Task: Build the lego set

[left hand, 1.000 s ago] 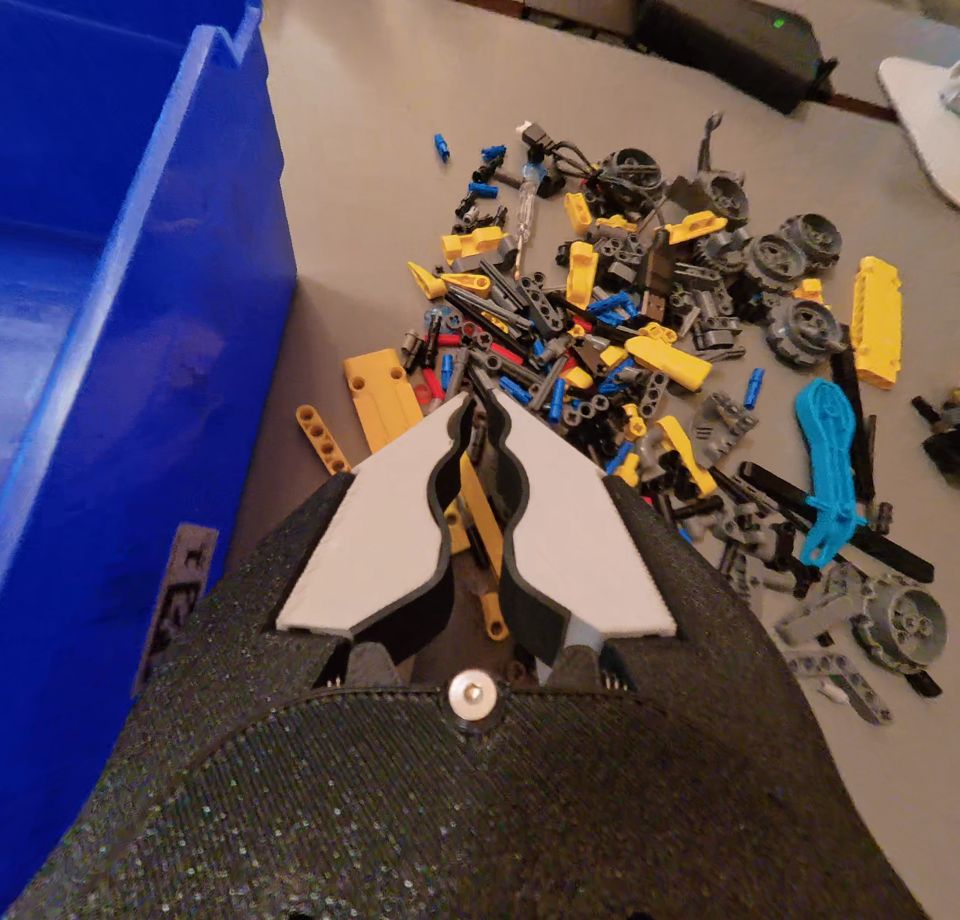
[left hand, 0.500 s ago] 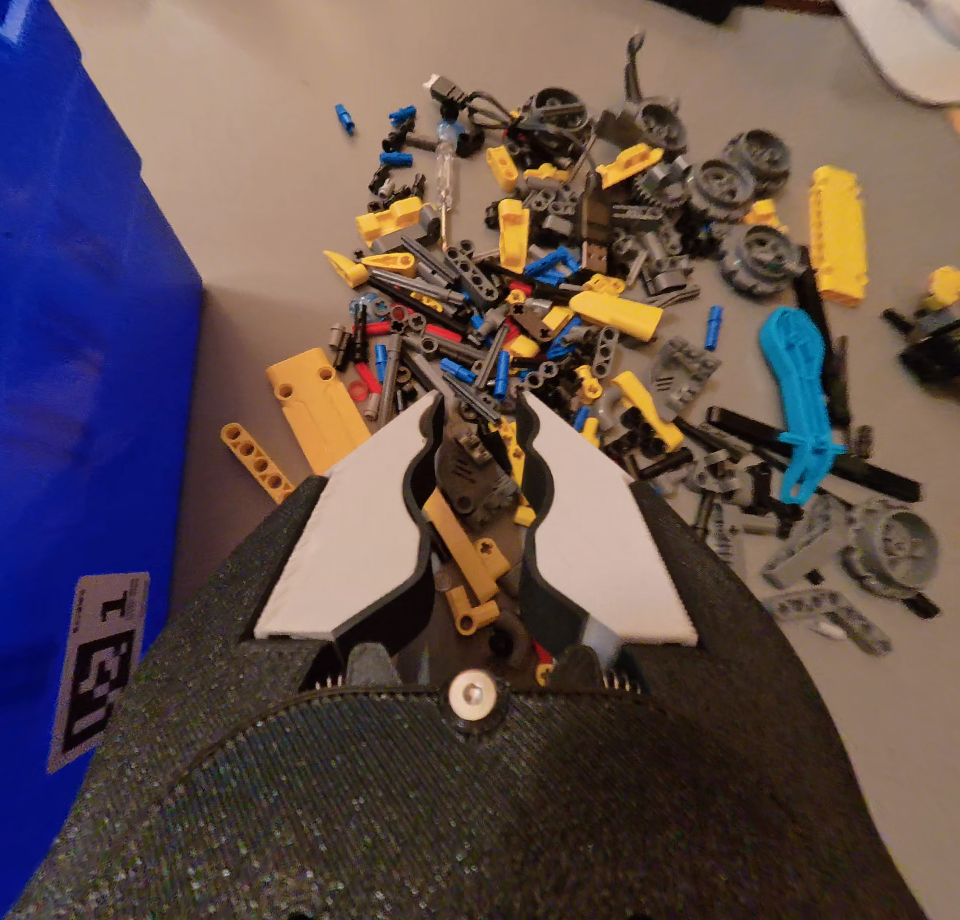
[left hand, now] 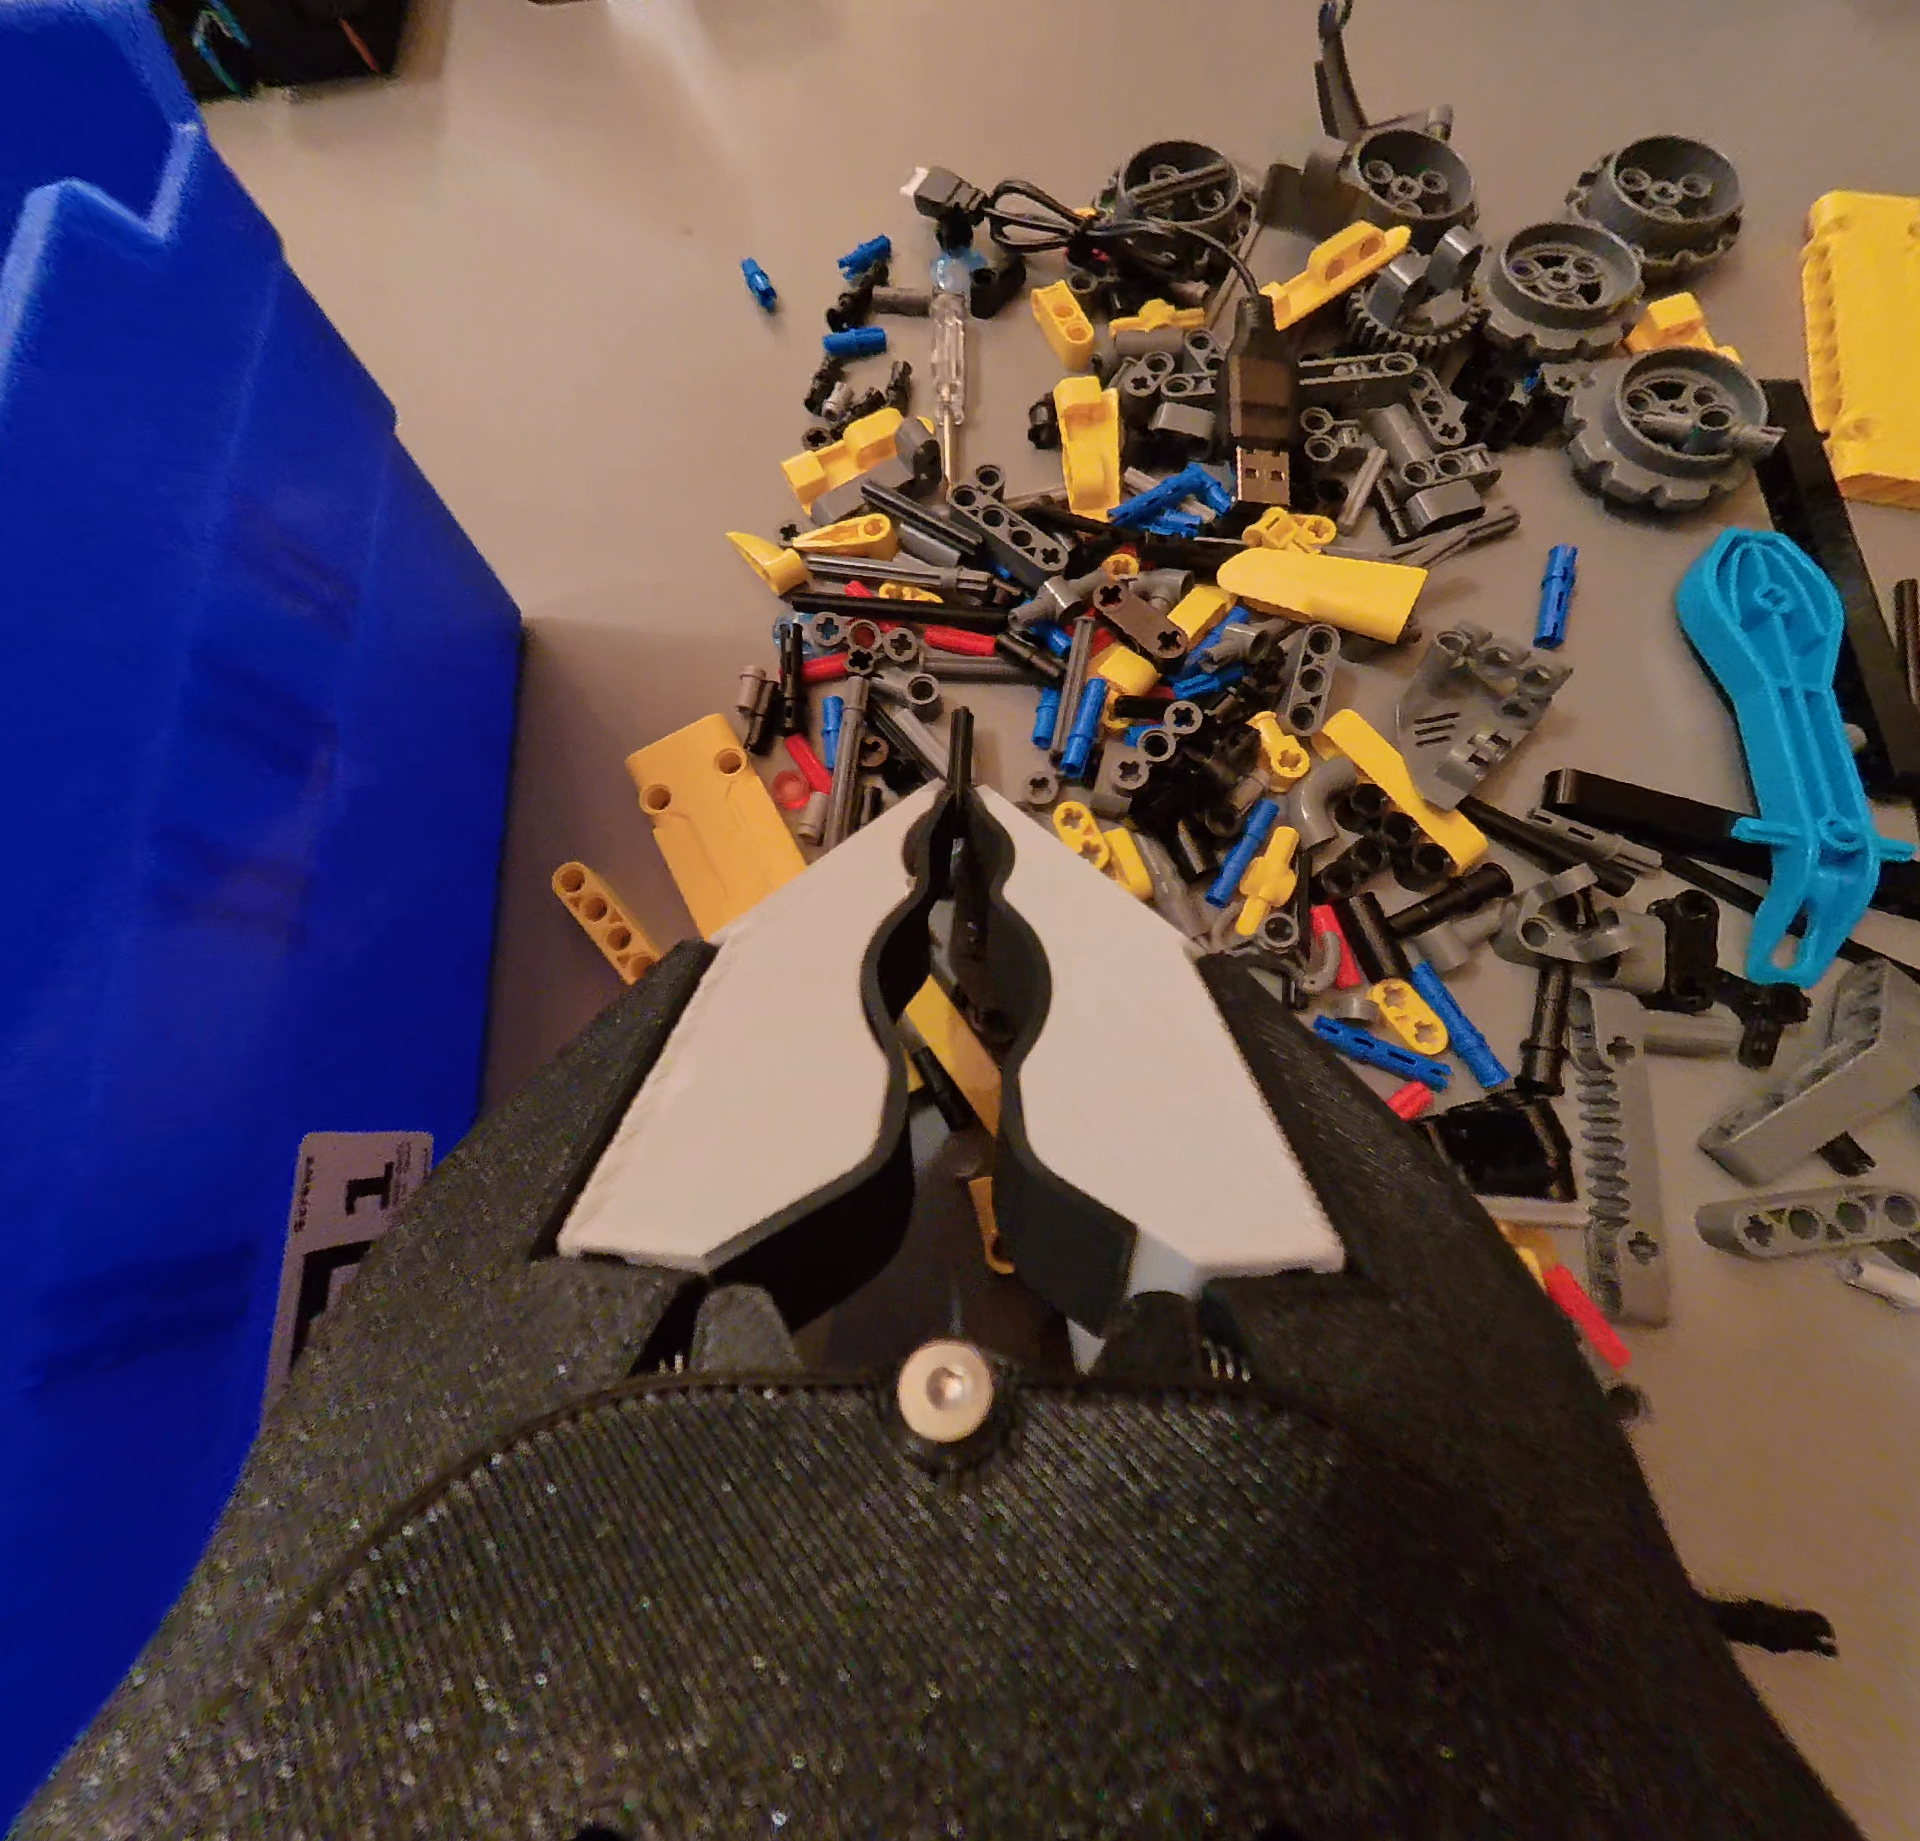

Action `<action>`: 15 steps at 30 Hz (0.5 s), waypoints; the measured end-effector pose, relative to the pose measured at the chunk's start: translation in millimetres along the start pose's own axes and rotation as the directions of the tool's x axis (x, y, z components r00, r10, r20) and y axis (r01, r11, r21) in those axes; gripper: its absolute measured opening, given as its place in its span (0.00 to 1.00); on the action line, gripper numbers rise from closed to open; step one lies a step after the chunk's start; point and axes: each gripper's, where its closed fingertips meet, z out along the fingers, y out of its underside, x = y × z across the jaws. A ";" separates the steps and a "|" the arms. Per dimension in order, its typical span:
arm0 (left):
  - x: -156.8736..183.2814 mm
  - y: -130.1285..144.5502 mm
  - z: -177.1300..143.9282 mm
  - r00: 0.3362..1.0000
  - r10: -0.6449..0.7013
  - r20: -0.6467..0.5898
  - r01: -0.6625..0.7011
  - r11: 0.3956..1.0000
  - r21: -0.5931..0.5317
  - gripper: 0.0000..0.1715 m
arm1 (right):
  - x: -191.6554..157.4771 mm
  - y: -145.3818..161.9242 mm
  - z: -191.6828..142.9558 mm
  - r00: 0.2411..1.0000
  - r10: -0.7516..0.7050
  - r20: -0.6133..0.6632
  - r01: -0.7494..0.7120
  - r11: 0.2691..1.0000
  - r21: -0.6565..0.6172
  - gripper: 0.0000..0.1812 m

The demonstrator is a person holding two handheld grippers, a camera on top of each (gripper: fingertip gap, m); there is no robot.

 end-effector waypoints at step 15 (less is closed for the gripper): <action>15.4 -3.0 -6.8 0.981 -0.069 -0.182 0.077 0.996 0.035 0.00 | -1.4 0.7 0.7 1.000 -0.024 -0.008 0.024 1.000 -0.005 0.19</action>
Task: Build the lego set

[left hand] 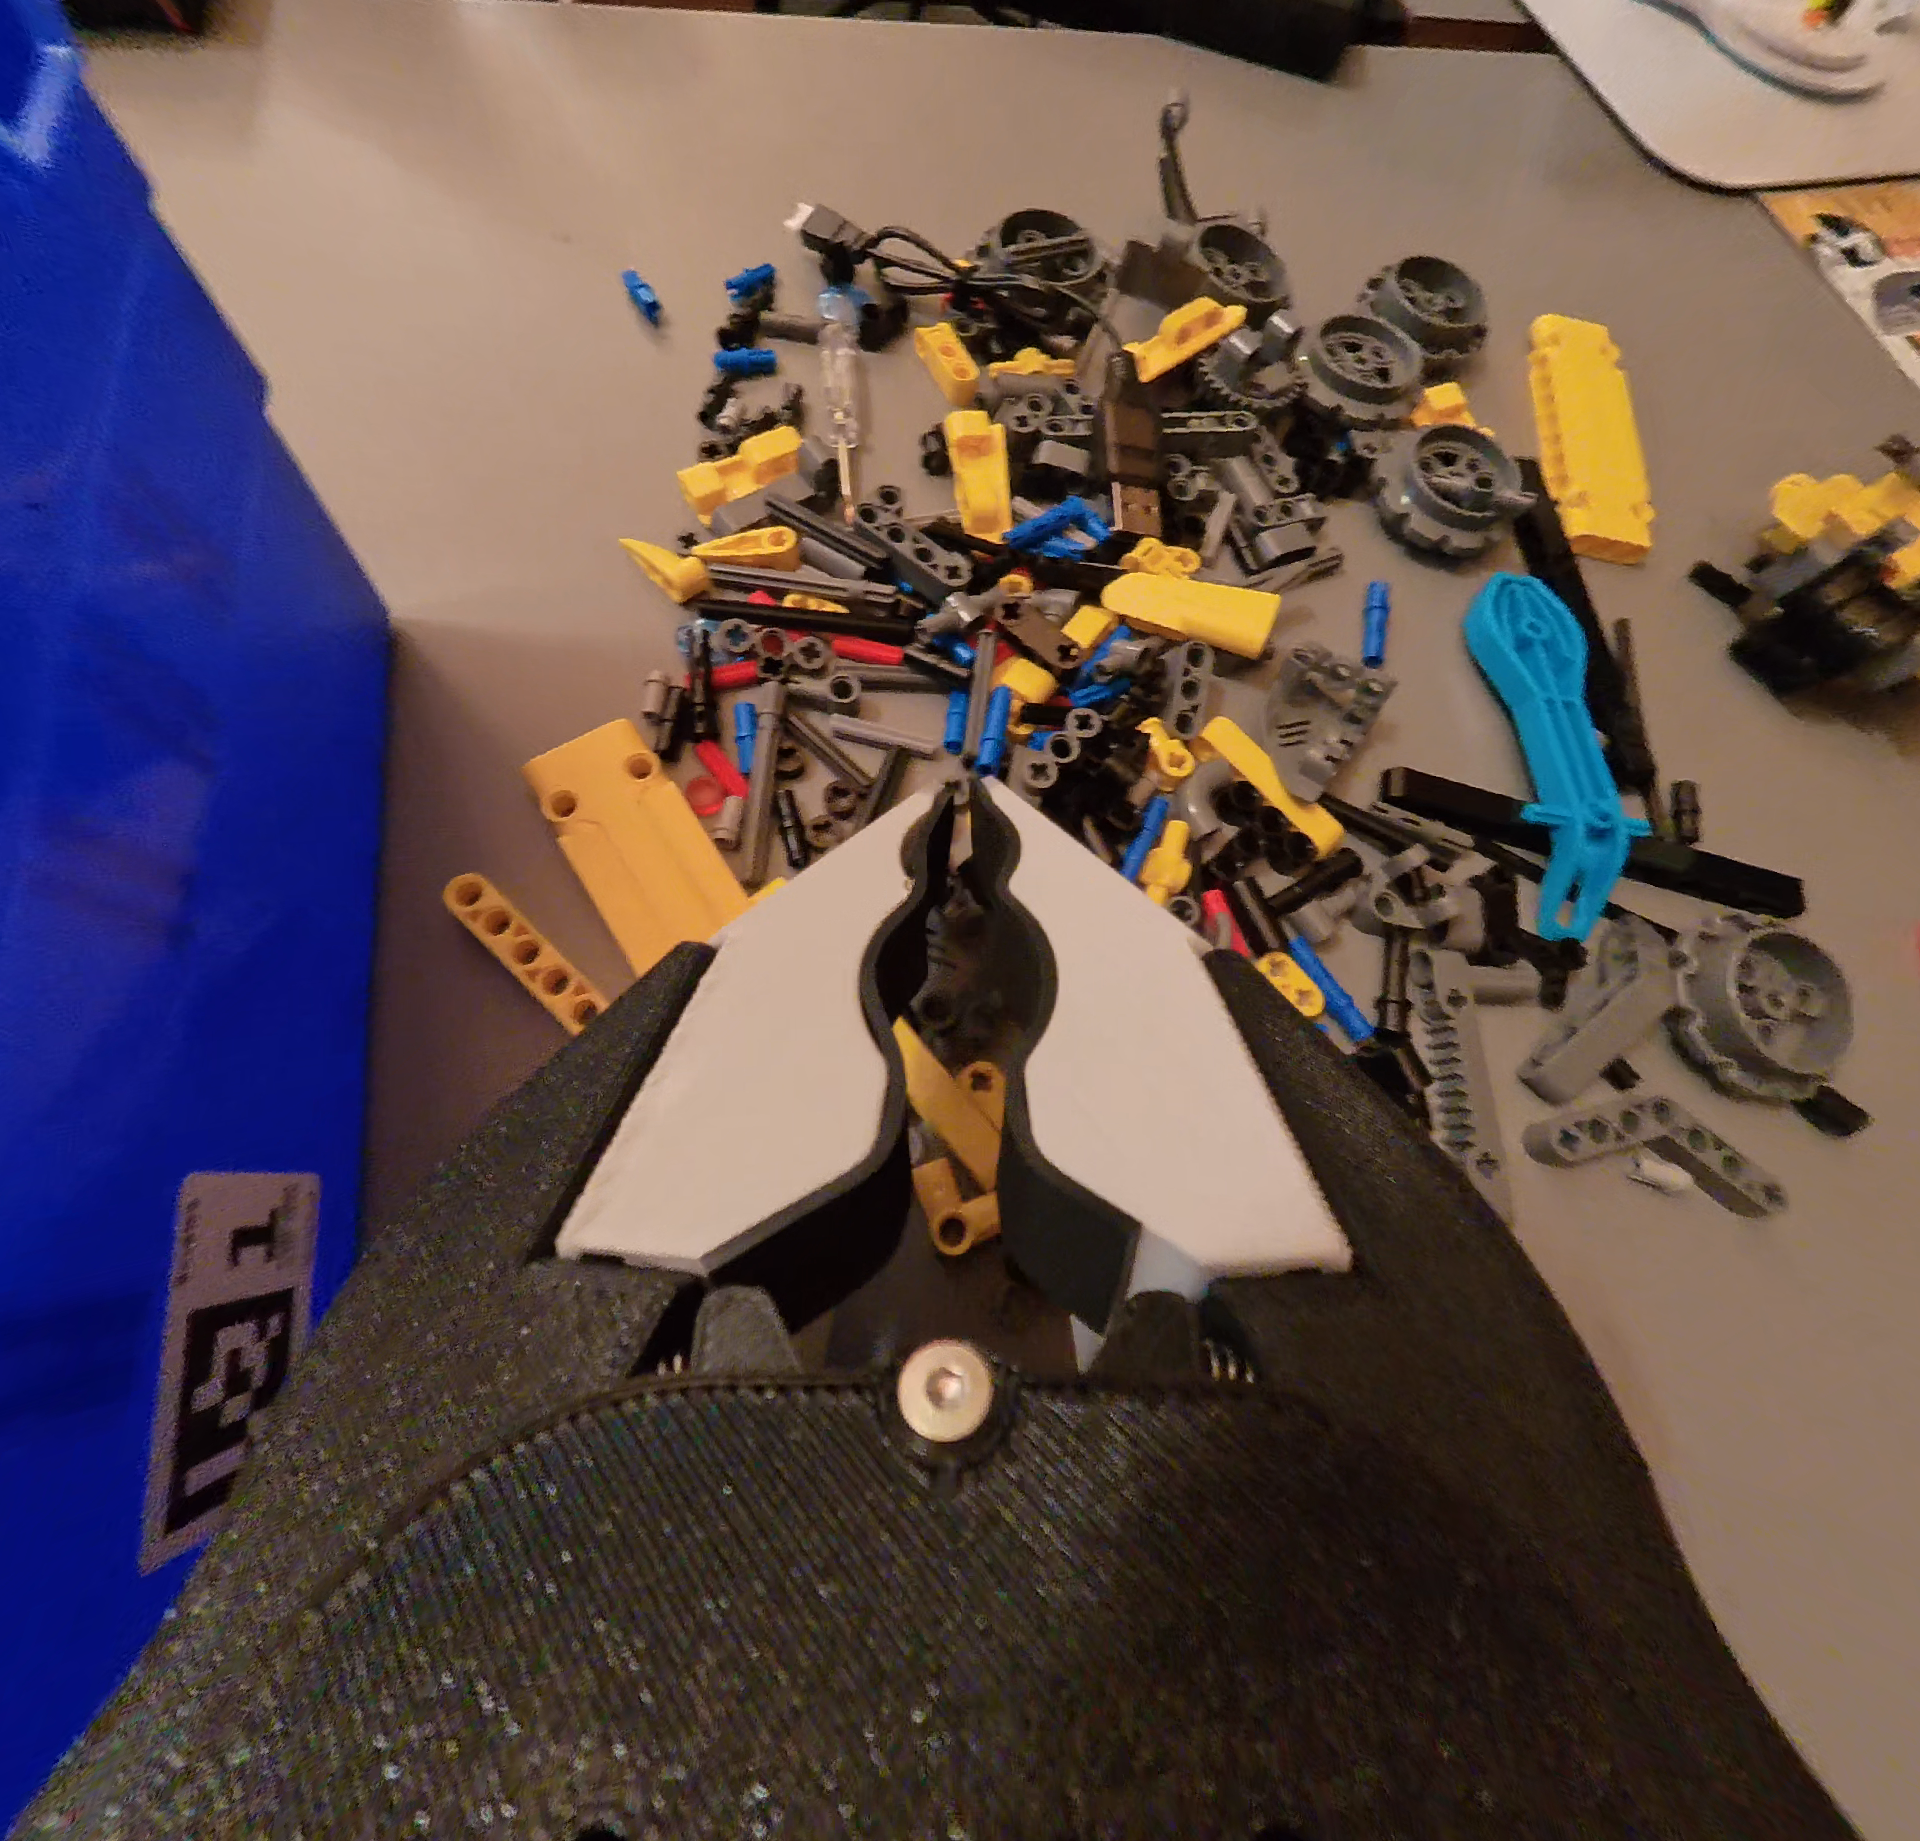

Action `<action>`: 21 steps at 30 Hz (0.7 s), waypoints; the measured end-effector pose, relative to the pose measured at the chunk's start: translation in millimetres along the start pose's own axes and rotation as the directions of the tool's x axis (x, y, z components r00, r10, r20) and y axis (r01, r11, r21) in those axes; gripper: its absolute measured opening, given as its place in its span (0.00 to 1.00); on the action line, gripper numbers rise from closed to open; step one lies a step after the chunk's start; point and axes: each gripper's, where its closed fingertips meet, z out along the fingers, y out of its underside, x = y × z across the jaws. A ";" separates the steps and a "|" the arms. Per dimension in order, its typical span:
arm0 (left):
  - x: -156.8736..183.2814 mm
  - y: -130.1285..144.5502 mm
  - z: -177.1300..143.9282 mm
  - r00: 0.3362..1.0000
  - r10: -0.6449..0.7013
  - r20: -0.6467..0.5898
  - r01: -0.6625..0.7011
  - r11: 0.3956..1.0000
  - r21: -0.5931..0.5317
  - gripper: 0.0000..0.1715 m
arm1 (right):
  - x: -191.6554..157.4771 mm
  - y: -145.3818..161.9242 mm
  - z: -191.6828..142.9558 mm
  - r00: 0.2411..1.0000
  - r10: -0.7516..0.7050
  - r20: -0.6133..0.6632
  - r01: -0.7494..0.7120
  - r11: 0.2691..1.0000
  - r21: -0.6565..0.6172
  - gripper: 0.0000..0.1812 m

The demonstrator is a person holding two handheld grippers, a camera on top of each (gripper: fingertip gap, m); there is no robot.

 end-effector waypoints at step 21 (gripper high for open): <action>-18.3 -1.1 3.7 0.988 0.013 0.152 -0.011 1.000 -0.011 0.14 | -2.2 -5.5 -3.5 0.999 -0.049 -0.020 0.050 0.998 0.033 0.19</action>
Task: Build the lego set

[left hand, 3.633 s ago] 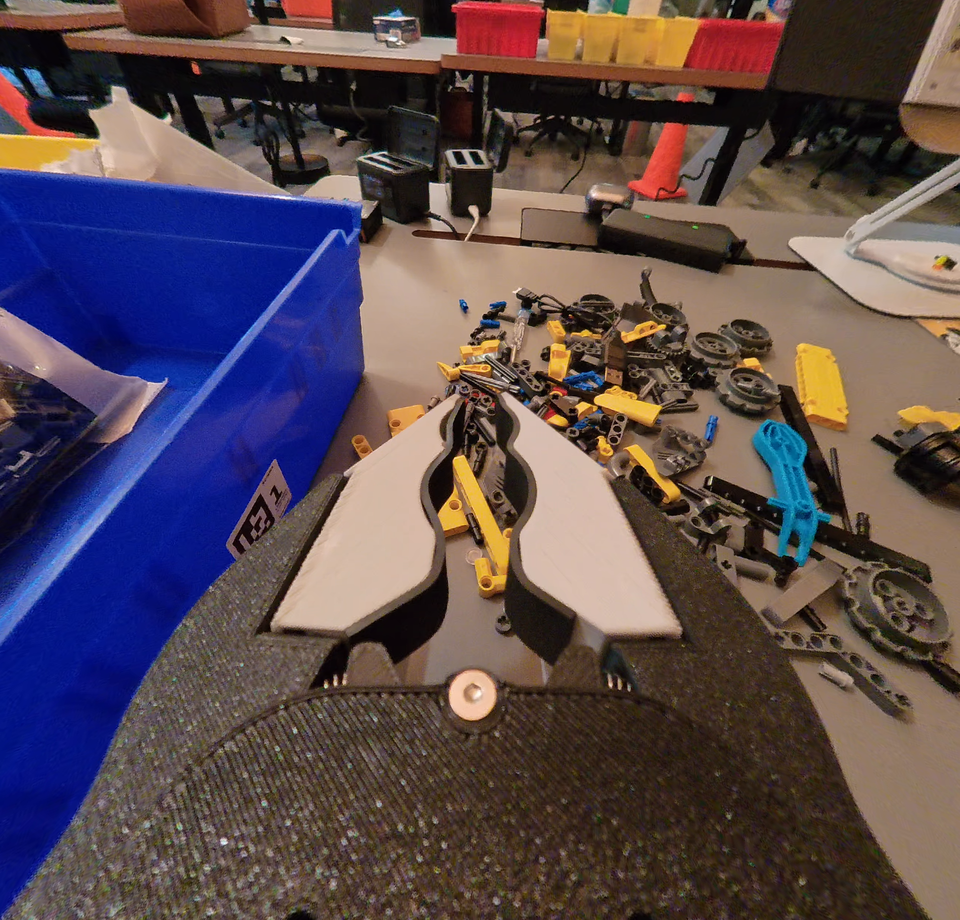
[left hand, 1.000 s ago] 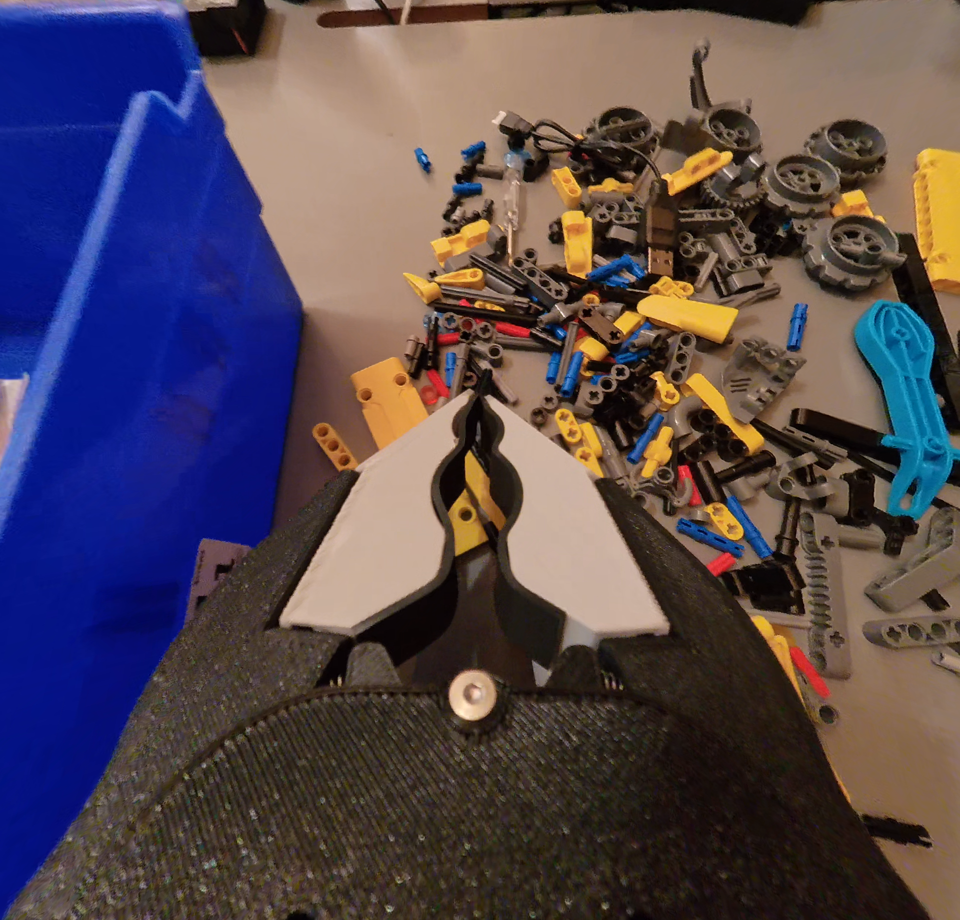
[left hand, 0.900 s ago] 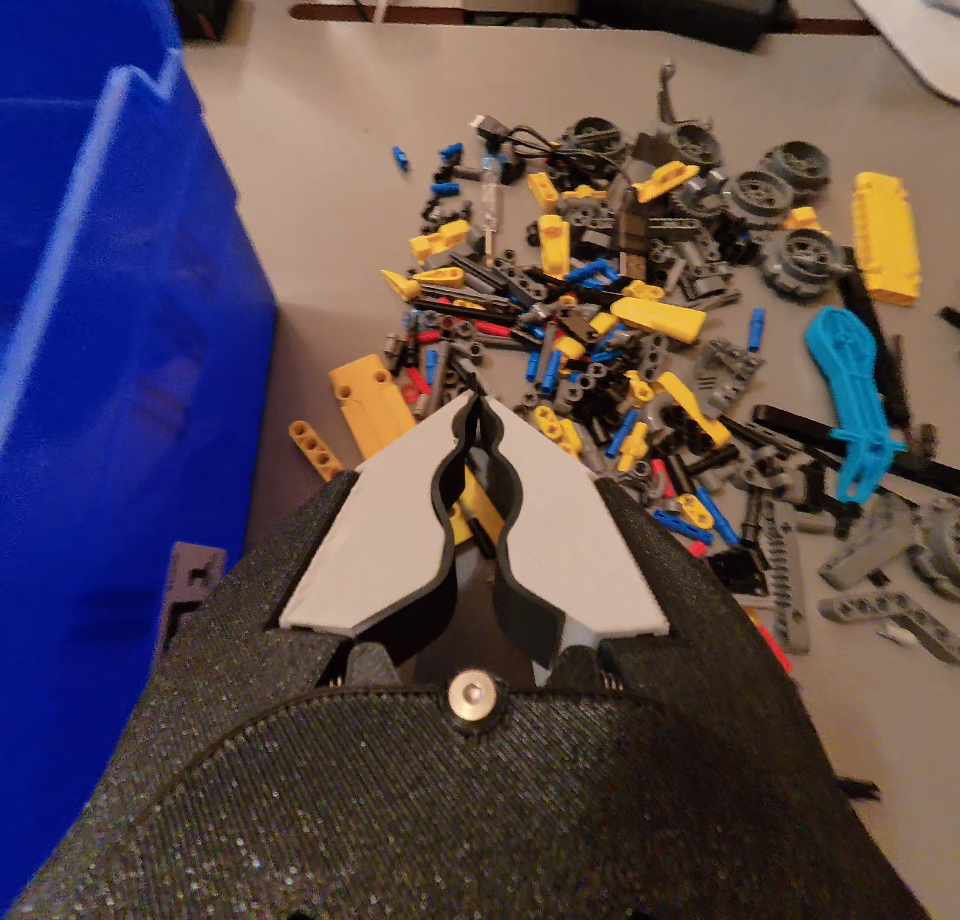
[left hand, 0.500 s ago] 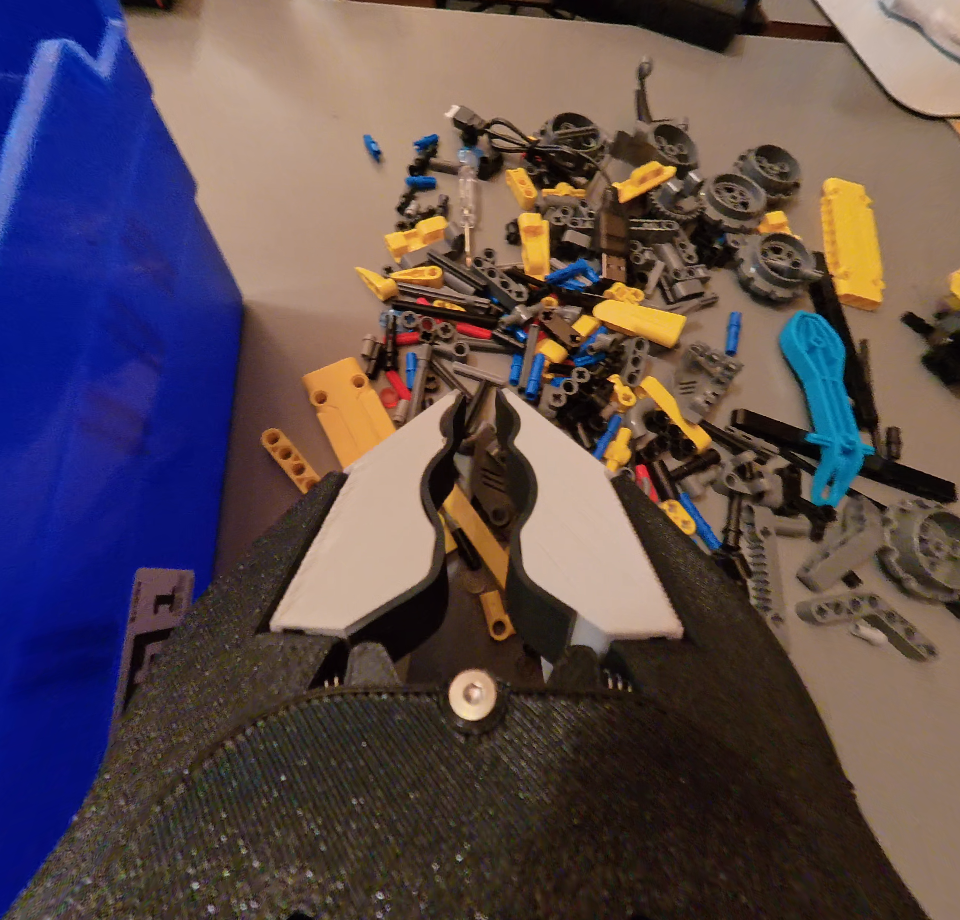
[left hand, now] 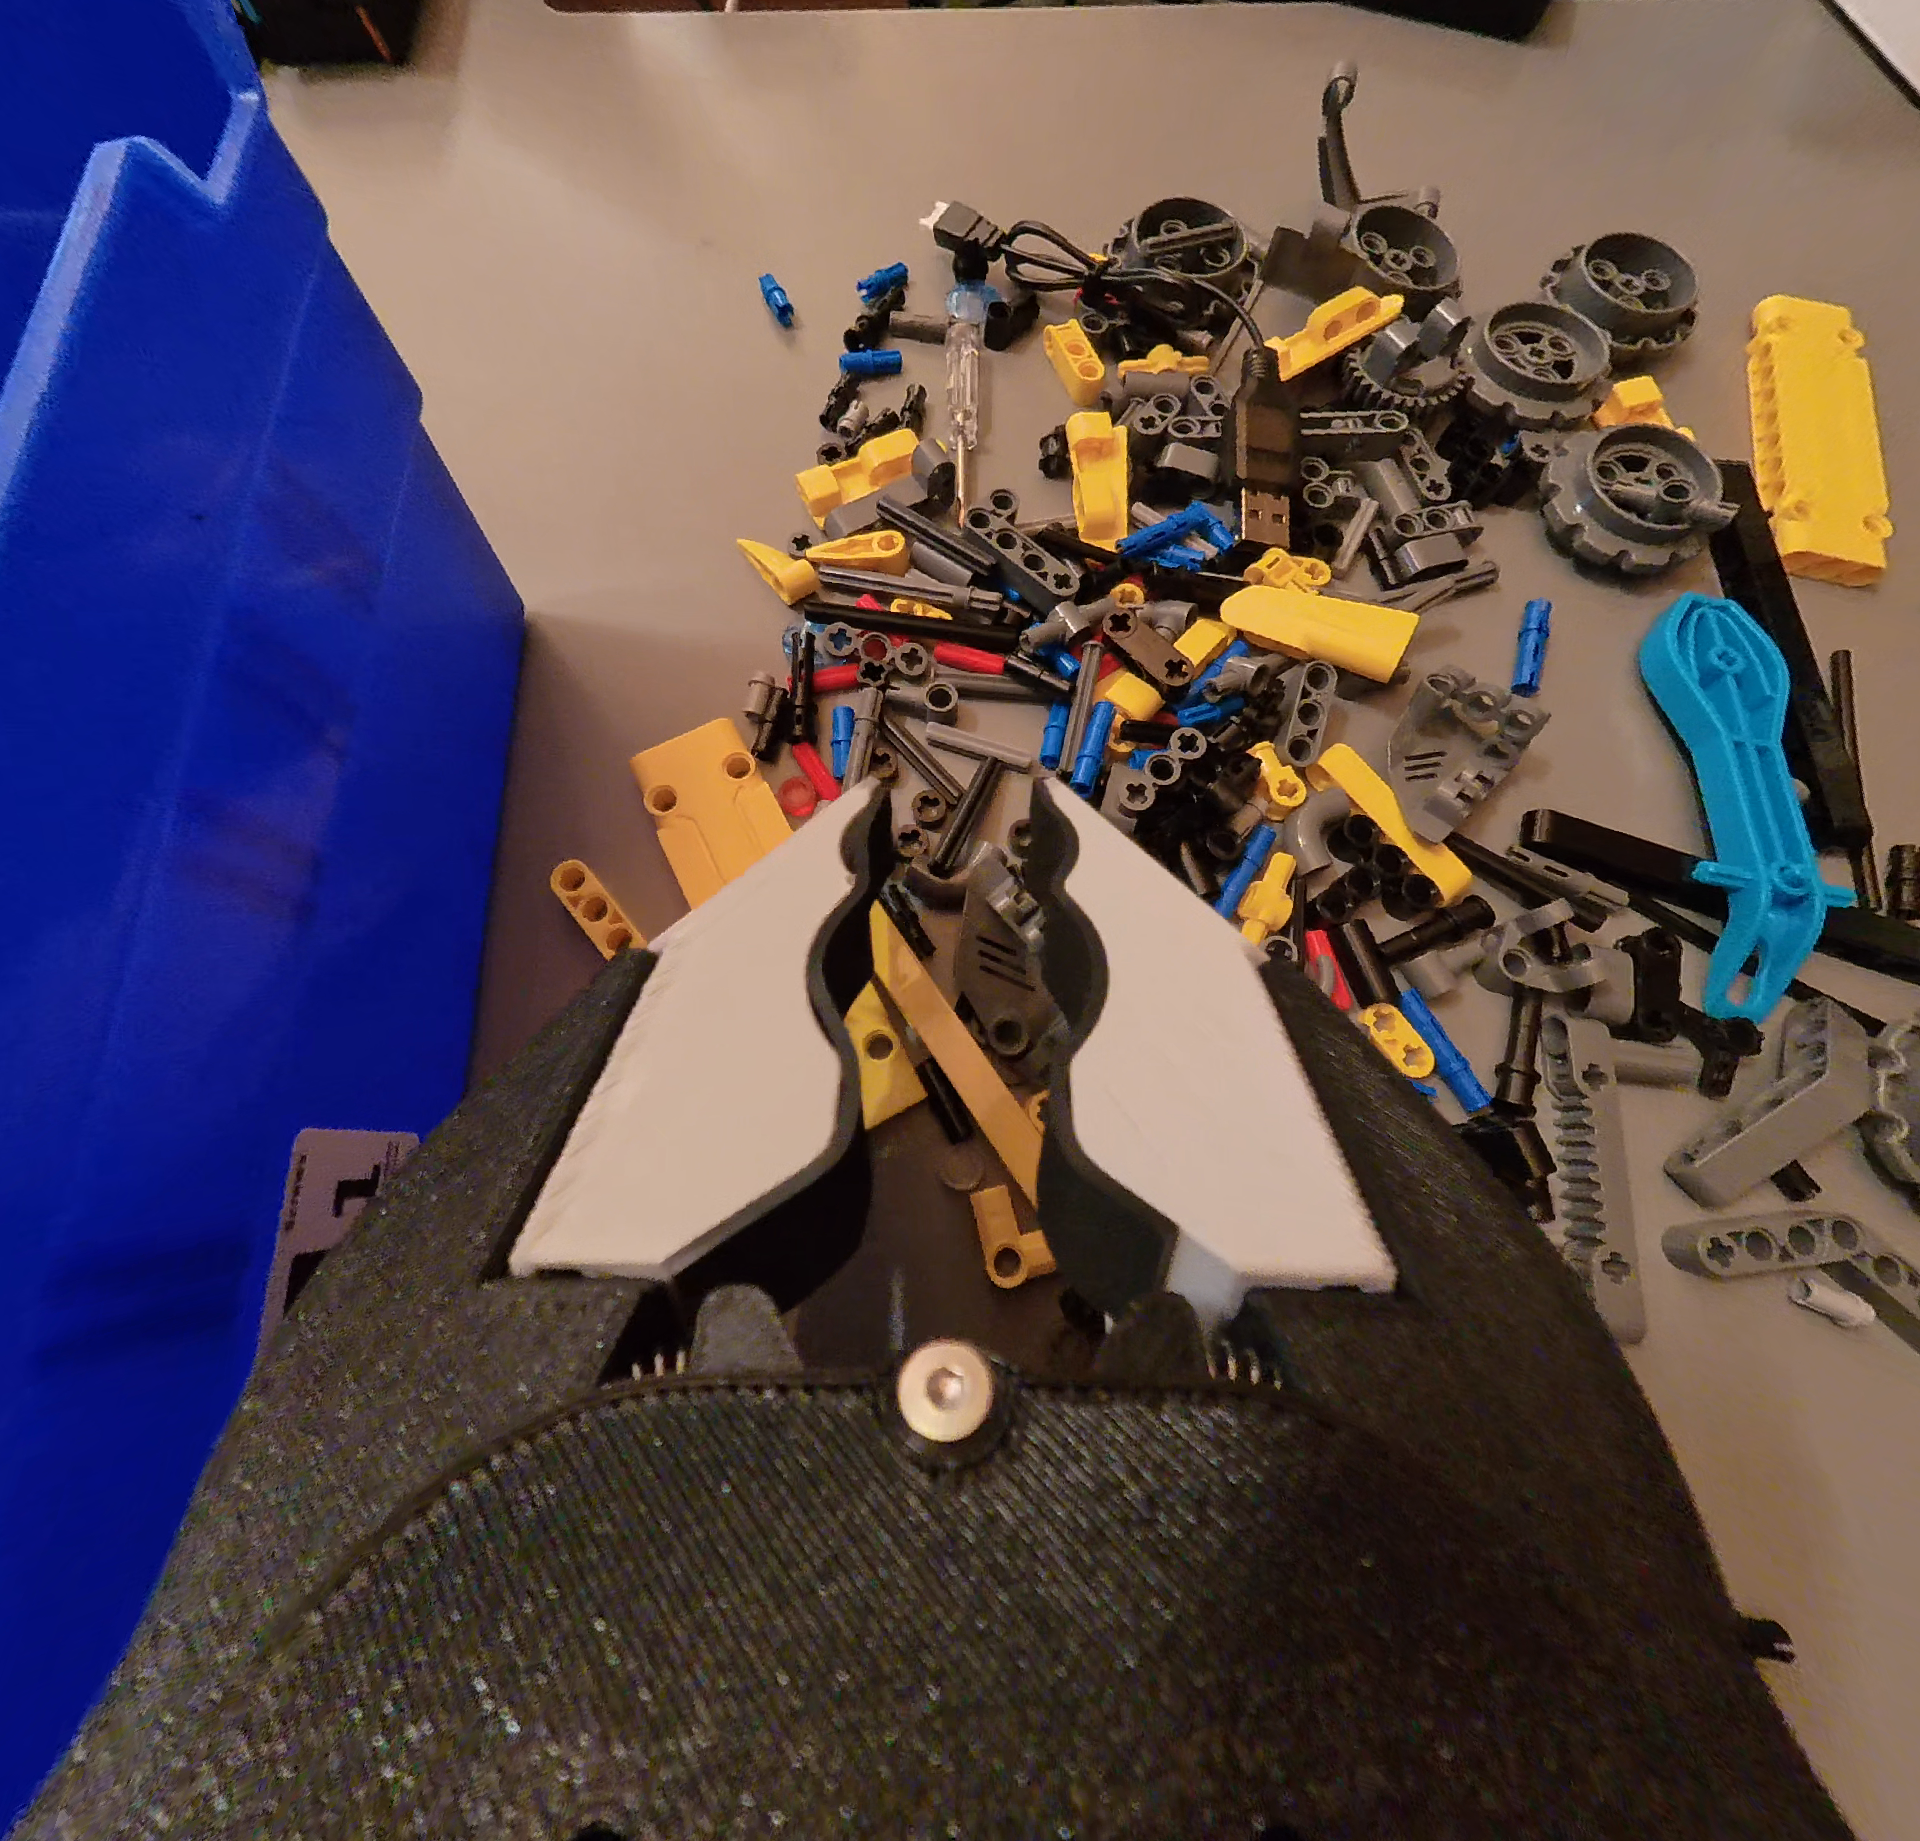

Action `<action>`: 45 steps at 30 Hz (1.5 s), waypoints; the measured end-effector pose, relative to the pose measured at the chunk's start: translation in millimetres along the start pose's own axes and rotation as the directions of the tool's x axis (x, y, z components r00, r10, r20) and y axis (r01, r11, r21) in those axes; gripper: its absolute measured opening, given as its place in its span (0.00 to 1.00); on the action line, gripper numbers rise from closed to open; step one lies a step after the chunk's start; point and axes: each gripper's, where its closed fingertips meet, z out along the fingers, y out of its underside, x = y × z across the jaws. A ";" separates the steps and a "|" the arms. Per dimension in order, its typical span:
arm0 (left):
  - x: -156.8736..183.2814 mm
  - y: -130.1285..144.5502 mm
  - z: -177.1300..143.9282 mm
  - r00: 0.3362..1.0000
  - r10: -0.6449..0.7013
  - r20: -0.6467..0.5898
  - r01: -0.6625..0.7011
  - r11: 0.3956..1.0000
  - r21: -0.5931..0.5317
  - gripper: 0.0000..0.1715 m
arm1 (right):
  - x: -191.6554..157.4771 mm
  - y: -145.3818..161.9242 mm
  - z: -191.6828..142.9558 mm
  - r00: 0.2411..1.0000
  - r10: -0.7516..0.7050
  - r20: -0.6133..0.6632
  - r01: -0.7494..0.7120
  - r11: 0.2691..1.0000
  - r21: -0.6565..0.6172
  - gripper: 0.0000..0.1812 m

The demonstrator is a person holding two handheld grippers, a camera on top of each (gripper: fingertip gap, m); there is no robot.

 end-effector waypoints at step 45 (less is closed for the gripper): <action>-23.2 -20.8 40.1 0.998 0.008 0.060 -0.004 0.997 -0.073 0.17 | 6.1 -13.0 -12.3 0.995 -0.076 -0.067 0.081 0.995 0.064 0.19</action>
